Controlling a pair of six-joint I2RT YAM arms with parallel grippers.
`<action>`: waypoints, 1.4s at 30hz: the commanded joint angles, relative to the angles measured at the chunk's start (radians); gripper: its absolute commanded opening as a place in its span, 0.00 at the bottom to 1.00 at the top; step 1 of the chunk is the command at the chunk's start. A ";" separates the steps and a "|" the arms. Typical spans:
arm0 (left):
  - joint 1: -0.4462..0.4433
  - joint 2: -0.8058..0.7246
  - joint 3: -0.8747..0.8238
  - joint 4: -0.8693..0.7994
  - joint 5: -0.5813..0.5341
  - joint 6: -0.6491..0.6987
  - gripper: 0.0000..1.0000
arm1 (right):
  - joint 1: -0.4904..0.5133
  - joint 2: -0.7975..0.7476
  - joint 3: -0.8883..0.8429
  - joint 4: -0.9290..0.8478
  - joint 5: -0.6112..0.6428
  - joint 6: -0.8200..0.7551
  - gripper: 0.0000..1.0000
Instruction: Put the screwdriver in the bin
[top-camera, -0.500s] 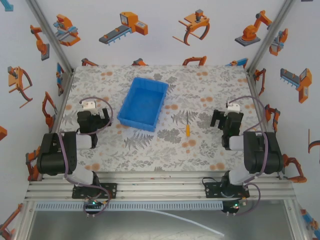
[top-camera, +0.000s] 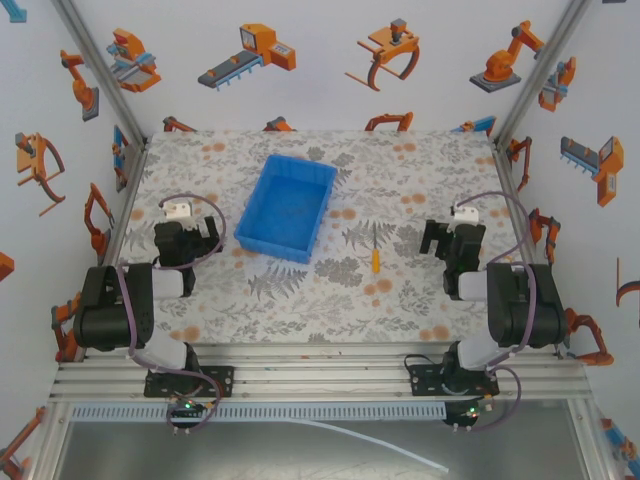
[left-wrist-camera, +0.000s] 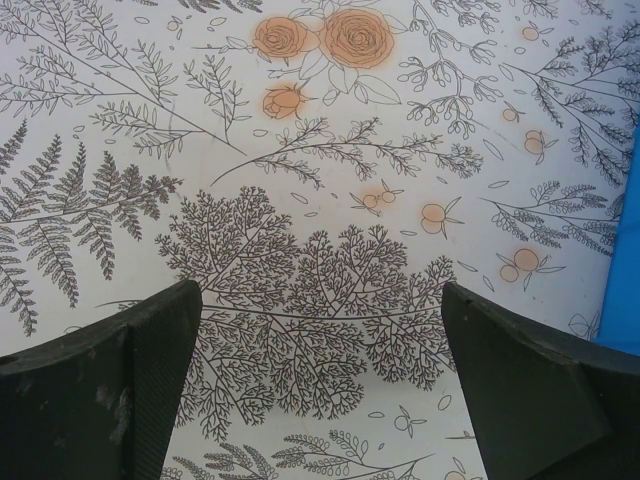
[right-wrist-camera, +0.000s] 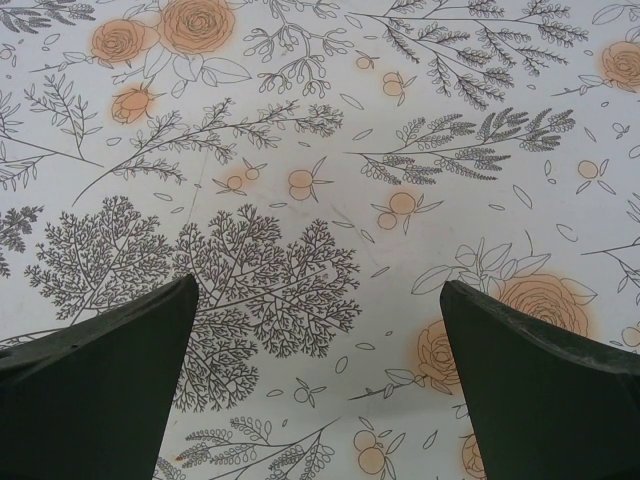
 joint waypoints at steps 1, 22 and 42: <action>-0.004 -0.002 0.017 -0.004 -0.005 0.014 0.97 | -0.006 -0.002 0.020 0.030 -0.006 -0.015 0.99; -0.004 -0.001 0.018 -0.004 -0.005 0.014 0.97 | -0.006 -0.002 0.021 0.030 -0.007 -0.014 0.99; -0.006 -0.131 0.276 -0.547 0.012 0.024 0.97 | -0.001 -0.125 0.109 -0.226 0.164 0.043 0.99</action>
